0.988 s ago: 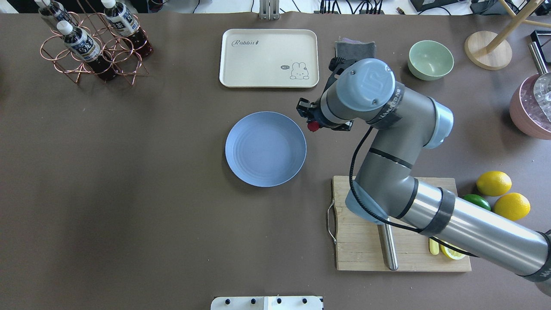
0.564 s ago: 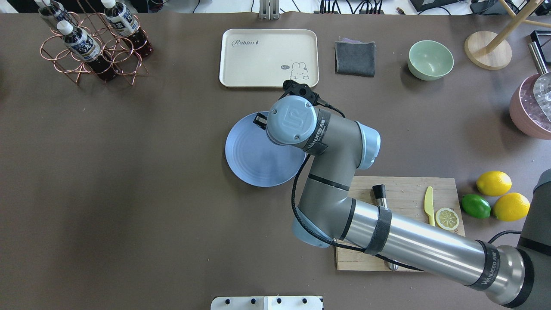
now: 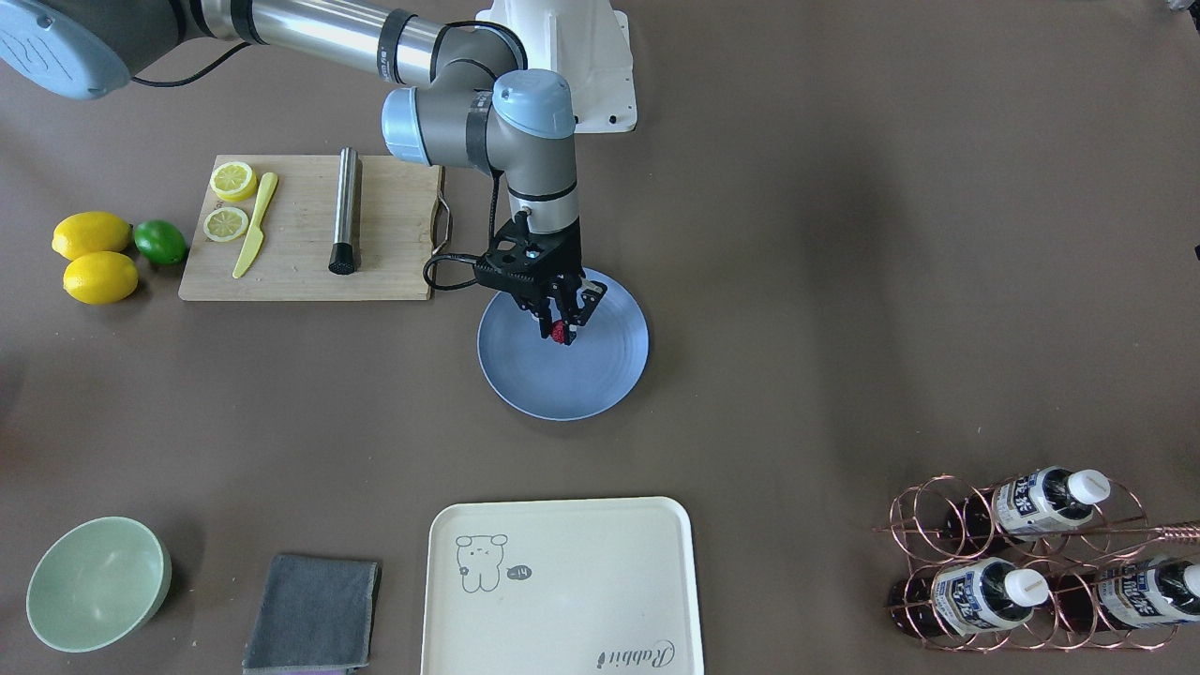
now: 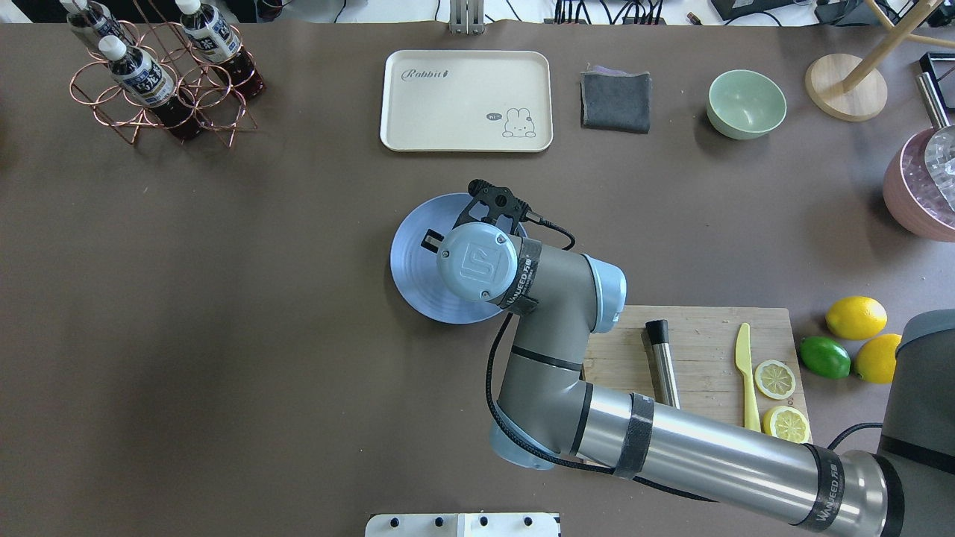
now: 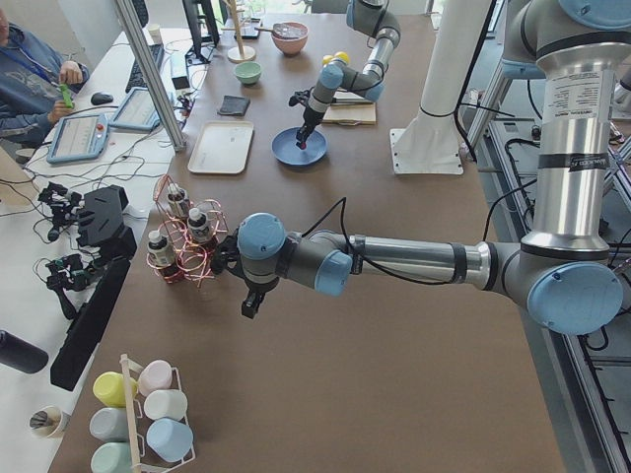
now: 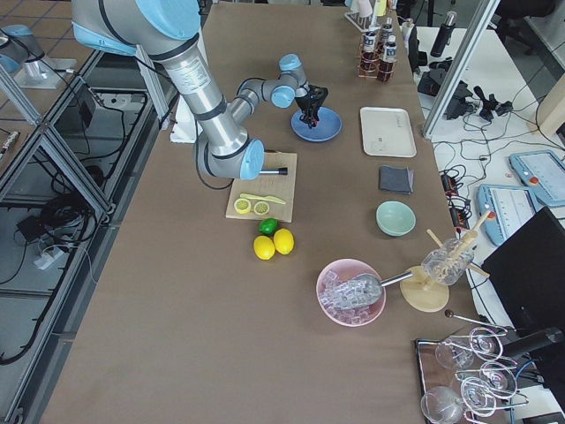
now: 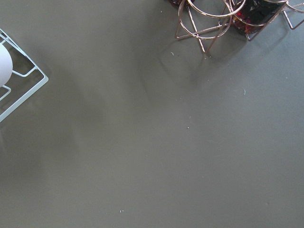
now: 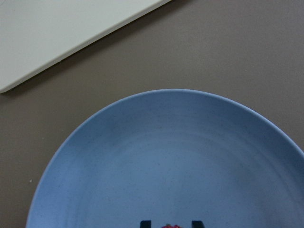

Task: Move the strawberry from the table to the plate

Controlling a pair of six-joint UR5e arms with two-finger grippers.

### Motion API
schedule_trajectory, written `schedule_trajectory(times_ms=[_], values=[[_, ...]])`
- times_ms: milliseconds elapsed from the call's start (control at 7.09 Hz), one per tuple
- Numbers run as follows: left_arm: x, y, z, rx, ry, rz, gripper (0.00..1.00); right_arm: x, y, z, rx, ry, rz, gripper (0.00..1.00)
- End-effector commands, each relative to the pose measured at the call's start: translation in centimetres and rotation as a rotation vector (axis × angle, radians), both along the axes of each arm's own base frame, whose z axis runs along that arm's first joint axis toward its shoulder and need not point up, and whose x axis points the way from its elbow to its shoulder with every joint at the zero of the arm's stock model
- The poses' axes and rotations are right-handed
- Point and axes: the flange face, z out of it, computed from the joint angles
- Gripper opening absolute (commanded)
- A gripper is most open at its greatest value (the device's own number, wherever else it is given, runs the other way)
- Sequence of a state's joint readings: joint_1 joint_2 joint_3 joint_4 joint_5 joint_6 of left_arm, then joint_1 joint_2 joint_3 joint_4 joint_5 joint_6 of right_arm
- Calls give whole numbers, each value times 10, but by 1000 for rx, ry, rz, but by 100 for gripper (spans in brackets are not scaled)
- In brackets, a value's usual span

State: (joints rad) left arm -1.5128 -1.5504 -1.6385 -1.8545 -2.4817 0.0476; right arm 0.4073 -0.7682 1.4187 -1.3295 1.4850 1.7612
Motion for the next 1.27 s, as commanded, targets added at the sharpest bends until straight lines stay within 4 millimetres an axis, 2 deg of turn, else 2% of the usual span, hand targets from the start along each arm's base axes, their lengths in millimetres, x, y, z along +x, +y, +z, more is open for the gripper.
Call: schedule_trajectory(times_ms=[0,141,282,423,564,847,988,1129], values=[[0,4,2,-2,18,5,98,-2,2,3,0,3,-5,0],[0,4,2,-2,18,5,98,-1,0,3,3,2,-4,0],[0,4,2,-2,18,5,98,2,-3,-1,10,-20,4,26],[0,4,2,-2,18,5,98,6,-8,1,17,-12,2,69],[1,7,6,-7,17,6,98,6,-8,1,35,-4,-13,100],[1,8,6,1,18,6,98,15,-16,-4,34,-13,-4,100],[1,8,6,1,18,6,98,27,-28,-9,25,-23,2,100],[1,11,9,-5,17,6,98,53,-46,-16,-10,-25,-8,100]])
